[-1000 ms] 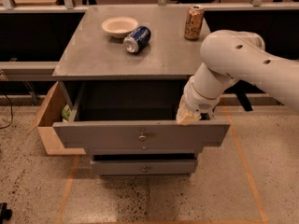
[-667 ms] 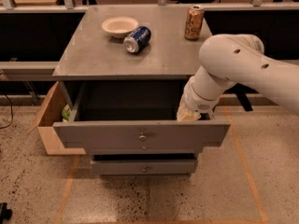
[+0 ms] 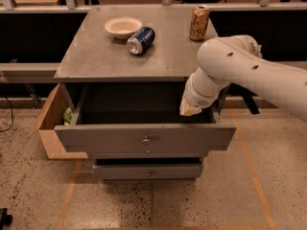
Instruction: Open top drawer
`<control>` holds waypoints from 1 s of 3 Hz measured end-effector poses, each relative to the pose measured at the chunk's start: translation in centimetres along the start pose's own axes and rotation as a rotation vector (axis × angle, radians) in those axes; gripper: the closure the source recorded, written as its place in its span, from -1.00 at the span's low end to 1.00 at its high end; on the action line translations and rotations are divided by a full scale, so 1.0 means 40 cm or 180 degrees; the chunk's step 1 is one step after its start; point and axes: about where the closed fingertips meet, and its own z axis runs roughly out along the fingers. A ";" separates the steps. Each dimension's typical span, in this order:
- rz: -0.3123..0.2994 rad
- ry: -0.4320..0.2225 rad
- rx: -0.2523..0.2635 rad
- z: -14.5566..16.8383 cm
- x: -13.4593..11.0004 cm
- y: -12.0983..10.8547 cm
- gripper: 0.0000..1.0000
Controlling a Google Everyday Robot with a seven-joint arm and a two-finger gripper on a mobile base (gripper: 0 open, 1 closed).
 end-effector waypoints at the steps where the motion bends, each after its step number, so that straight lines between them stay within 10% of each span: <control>1: -0.0098 0.0042 -0.0005 0.064 -0.001 -0.045 1.00; 3: -0.0167 0.0045 -0.0091 0.190 -0.023 -0.072 1.00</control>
Offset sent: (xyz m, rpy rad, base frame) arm 0.0594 0.0258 -0.0595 -0.0232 -0.0066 0.0640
